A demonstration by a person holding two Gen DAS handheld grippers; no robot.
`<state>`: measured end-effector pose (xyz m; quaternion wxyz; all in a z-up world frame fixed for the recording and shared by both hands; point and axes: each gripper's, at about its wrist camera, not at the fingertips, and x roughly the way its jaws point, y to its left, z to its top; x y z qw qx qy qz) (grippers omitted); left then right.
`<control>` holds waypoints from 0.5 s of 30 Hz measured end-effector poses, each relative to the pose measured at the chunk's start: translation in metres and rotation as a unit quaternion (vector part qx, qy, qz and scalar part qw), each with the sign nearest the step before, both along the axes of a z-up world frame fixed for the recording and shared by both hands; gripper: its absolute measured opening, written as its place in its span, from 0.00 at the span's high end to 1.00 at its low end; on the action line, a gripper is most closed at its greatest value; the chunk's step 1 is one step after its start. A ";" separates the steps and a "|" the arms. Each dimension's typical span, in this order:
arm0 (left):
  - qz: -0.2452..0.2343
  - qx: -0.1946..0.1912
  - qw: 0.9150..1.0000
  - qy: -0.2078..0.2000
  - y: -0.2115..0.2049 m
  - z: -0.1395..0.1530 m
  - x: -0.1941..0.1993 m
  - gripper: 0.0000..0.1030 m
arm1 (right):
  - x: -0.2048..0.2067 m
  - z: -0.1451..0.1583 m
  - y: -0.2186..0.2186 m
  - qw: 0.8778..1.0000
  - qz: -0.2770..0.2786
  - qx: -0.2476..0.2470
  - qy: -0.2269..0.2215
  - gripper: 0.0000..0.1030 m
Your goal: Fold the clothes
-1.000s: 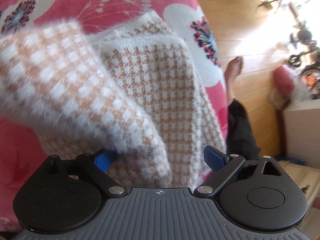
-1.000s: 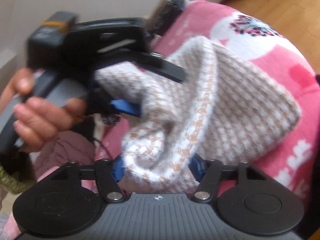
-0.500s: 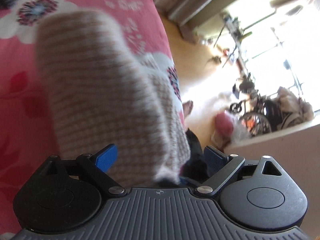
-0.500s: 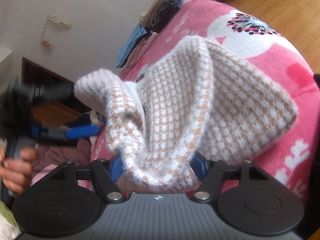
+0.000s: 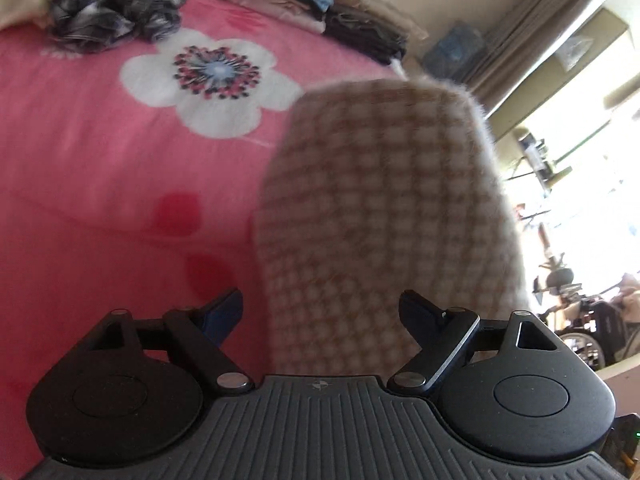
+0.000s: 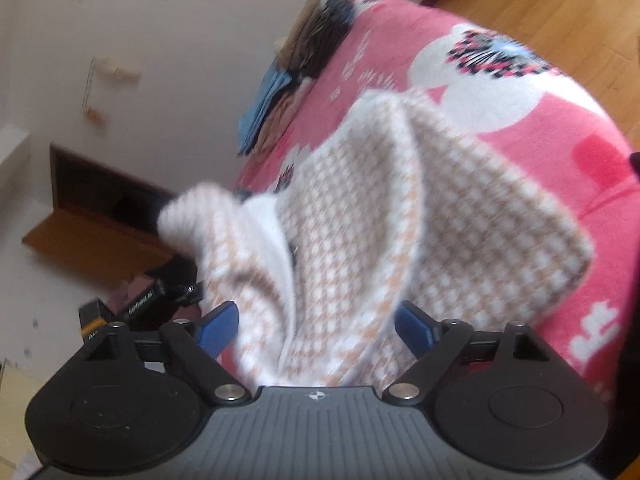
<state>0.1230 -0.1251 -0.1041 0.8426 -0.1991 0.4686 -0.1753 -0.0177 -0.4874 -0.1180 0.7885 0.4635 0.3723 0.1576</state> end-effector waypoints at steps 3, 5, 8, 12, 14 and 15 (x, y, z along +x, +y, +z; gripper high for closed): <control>-0.012 0.008 1.000 -0.022 -0.008 -0.004 0.005 0.17 | 0.011 -0.007 -0.016 0.999 -0.032 0.002 0.021 0.14; -0.019 0.018 0.999 -0.043 -0.009 -0.004 0.007 0.17 | 0.024 -0.009 -0.021 0.999 -0.041 -0.011 0.026 0.14; -0.027 0.040 0.996 -0.079 -0.014 -0.001 0.008 0.17 | 0.050 -0.012 -0.018 0.998 -0.035 -0.037 0.034 0.19; -0.041 0.071 0.990 -0.117 -0.022 0.001 0.003 0.17 | 0.084 -0.021 -0.010 0.996 -0.023 -0.073 0.048 0.37; -0.048 0.086 0.986 -0.134 -0.027 0.002 0.001 0.17 | 0.094 -0.018 -0.009 0.995 -0.019 -0.092 0.037 0.53; -0.050 0.091 0.985 -0.141 -0.029 0.002 0.000 0.17 | 0.096 -0.015 -0.008 0.994 -0.016 -0.104 0.029 0.64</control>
